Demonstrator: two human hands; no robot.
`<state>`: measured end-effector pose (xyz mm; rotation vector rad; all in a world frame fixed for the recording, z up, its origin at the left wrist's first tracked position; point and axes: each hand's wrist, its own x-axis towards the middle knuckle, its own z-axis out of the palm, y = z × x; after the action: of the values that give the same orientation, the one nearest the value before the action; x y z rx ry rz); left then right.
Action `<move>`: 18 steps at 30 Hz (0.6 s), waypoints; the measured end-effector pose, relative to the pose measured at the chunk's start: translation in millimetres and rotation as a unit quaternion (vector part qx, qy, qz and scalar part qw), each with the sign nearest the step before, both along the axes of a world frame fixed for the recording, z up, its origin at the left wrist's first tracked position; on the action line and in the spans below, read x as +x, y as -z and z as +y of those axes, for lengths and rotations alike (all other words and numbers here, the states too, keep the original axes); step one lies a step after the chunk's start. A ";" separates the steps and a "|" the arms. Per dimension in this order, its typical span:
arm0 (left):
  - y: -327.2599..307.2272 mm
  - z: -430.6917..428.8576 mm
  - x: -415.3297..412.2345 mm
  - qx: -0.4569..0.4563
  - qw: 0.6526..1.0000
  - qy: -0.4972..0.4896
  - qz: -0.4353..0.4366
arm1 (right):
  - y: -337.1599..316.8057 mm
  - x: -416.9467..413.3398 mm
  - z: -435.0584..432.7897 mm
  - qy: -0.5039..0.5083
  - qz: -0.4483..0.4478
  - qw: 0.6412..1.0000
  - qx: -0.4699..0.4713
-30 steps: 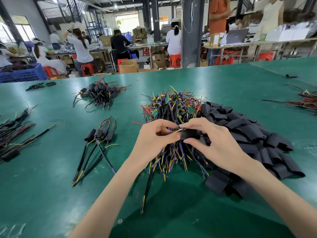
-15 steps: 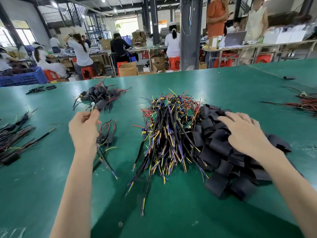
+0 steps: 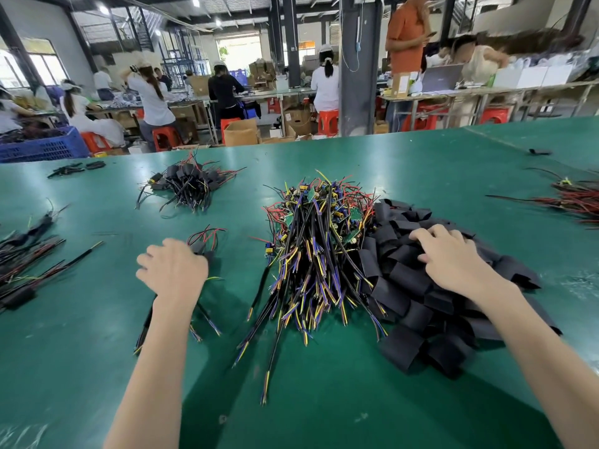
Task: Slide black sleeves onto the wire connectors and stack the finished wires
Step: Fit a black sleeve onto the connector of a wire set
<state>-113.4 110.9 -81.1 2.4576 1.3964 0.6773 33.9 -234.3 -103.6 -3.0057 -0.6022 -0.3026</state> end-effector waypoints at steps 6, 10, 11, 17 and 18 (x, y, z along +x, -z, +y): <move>-35.5 -59.8 43.3 0.059 0.944 0.266 -0.186 | -3.1 -1.3 0.0 -0.010 -0.031 0.999 0.023; -54.5 -112.1 90.7 0.143 0.911 0.338 -0.189 | -4.8 -5.0 -0.2 -0.001 -0.024 0.999 0.023; -57.4 -120.7 102.0 0.169 0.914 0.336 -0.152 | -5.6 -5.4 -0.4 -0.007 -0.005 0.999 0.040; -61.3 -135.6 132.7 0.180 0.927 0.328 0.013 | -4.8 -1.9 -0.8 -0.051 0.004 0.996 0.072; -61.7 -136.5 133.4 0.166 0.929 0.332 0.003 | -4.2 -0.8 -0.8 -0.050 0.005 0.997 0.067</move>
<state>20.0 -25.6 -19.4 2.9270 0.3860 0.7736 33.2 -235.1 -99.3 -2.8370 -0.6980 -0.3092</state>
